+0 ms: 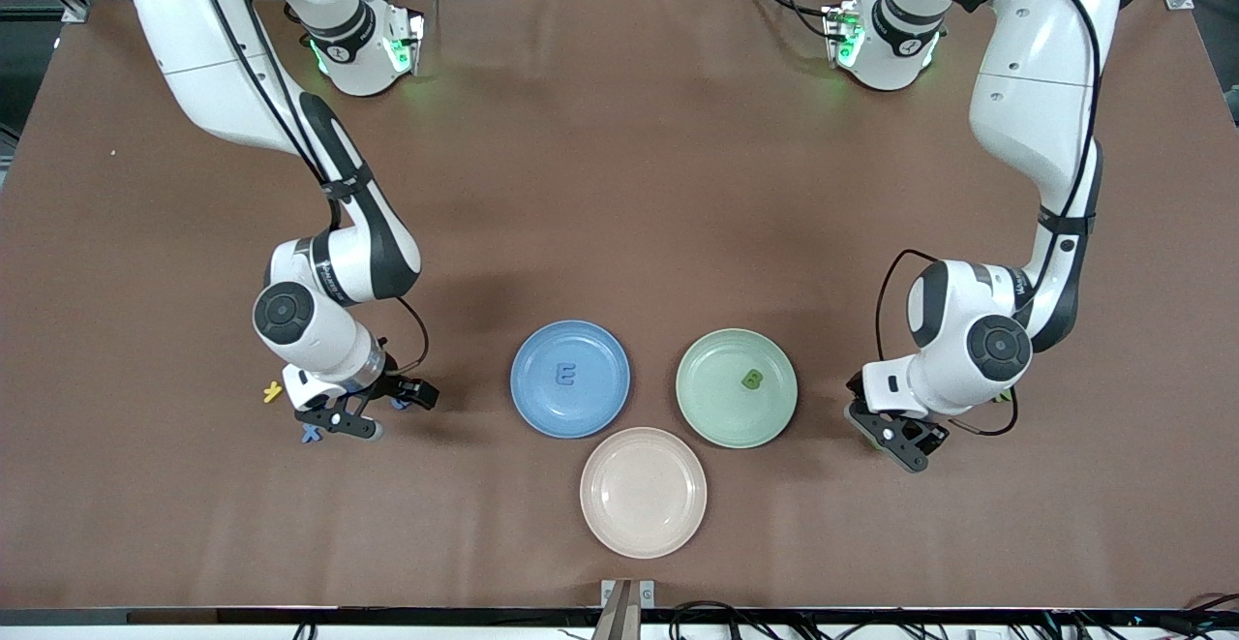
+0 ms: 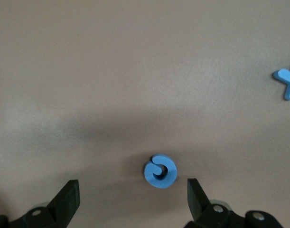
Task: Sort letters by color into matching plates
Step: 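Grasp the blue G with the right gripper while the left gripper grasps green d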
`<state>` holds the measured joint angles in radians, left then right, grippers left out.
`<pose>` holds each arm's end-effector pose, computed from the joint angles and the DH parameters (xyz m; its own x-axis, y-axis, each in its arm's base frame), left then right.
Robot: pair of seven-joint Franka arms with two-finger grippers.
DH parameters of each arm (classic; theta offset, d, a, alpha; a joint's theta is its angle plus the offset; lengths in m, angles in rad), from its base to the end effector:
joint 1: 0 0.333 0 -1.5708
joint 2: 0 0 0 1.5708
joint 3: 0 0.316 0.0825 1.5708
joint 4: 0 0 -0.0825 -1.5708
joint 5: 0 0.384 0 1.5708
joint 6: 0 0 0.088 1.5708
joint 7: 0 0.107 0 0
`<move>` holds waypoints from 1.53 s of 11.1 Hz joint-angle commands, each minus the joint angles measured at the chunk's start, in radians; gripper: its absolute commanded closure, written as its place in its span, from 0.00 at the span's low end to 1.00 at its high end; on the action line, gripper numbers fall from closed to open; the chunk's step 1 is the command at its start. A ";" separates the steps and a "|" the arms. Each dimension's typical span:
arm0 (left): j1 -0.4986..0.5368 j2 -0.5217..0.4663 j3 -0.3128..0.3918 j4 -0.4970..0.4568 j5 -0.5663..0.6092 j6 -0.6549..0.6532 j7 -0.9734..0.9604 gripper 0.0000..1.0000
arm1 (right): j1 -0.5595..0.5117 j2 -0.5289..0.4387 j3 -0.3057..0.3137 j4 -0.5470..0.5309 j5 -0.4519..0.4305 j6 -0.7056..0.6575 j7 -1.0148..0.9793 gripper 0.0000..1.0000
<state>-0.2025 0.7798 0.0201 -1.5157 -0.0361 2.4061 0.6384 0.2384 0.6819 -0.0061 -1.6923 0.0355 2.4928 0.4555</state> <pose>0.7099 -0.1337 0.2103 0.6901 -0.7172 0.0964 -0.7158 -0.6961 -0.0555 0.6707 0.1589 0.2114 0.9638 -0.2482 0.0969 -0.2421 -0.9677 -0.0706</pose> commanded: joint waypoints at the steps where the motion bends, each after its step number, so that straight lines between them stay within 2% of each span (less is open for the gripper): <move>1: 0.005 0.058 0.008 0.060 -0.031 0.015 0.034 0.00 | -0.014 -0.009 0.008 -0.056 -0.012 0.003 -0.041 0.00; 8: 0.017 0.108 0.006 0.089 -0.117 0.033 0.040 0.00 | -0.024 0.017 0.006 -0.064 -0.065 0.018 -0.044 0.00; 10: 0.017 0.118 0.006 0.092 -0.117 0.034 0.041 0.00 | -0.024 0.031 0.006 -0.064 -0.065 0.058 -0.044 0.00; 13: 0.017 0.122 0.008 0.095 -0.117 0.033 0.061 0.14 | -0.022 0.042 0.006 -0.056 -0.065 0.058 -0.044 0.00; 15: 0.015 0.122 0.009 0.094 -0.116 0.033 0.067 0.22 | -0.022 0.042 0.006 -0.053 -0.065 0.058 -0.044 0.04; 16: 0.015 0.122 0.009 0.094 -0.116 0.033 0.067 0.41 | -0.022 0.042 0.005 -0.050 -0.065 0.058 -0.044 0.06; 17: 0.015 0.122 0.009 0.092 -0.116 0.034 0.066 0.55 | -0.021 0.042 0.002 -0.050 -0.066 0.058 -0.047 0.12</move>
<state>-0.1833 0.8795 0.0204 -1.4450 -0.1190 2.4363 0.6696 0.2276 0.7189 -0.0104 -1.7509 -0.0188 2.5439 0.4175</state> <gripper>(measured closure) 0.211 0.044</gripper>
